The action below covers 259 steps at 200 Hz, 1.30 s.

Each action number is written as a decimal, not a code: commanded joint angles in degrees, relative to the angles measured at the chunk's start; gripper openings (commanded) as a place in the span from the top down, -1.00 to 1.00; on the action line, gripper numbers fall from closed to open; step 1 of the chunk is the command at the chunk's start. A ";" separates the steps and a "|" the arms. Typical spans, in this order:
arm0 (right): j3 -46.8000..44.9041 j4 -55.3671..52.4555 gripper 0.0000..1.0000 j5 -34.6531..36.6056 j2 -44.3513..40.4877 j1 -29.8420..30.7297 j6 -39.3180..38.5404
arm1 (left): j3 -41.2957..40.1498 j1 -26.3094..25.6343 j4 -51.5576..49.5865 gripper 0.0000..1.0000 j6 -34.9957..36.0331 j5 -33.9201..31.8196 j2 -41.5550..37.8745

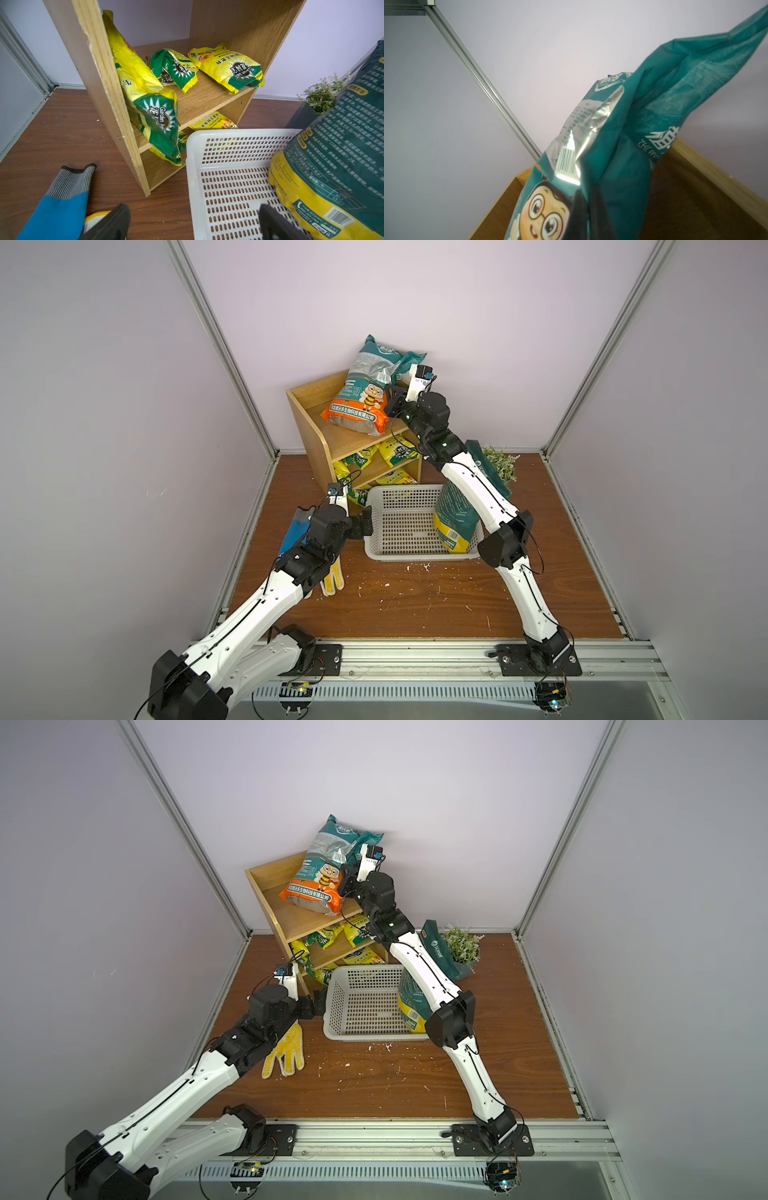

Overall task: Take down the fertilizer bag from the shelf
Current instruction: Pick up the fertilizer bag from the shelf.

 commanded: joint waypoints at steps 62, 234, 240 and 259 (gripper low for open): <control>-1.73 -2.32 1.00 4.02 -14.06 6.25 -18.47 | -1.76 0.58 0.19 -0.99 0.71 -1.29 -0.27; -50.20 2.90 1.00 18.55 -55.34 9.59 -33.45 | 1.76 0.67 2.43 -0.99 -2.40 7.16 2.45; -53.46 3.67 1.00 19.05 -56.97 9.52 -33.09 | 1.58 0.67 2.60 -0.99 -2.69 7.69 2.57; -62.97 6.17 1.00 19.62 -61.26 9.52 -31.75 | 1.58 0.68 2.92 -0.99 -3.92 9.96 3.82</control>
